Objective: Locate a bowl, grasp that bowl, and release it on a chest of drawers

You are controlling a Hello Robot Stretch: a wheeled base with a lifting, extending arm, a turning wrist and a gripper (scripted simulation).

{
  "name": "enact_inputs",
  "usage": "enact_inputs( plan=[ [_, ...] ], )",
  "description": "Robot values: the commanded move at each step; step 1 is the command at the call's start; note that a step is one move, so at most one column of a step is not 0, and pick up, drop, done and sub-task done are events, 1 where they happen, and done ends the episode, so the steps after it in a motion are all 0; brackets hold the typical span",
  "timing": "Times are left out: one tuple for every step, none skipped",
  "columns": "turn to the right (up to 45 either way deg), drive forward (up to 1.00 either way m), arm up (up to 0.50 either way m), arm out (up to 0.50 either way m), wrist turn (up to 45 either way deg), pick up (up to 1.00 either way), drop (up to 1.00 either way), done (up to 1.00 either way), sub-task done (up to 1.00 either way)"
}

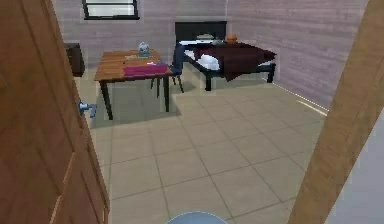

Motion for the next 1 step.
enact_inputs(
  plan=[
    [-9.0, 0.00, 0.00, 0.00, 0.0, 0.00, 0.00, 0.00, 0.00]
  ],
)
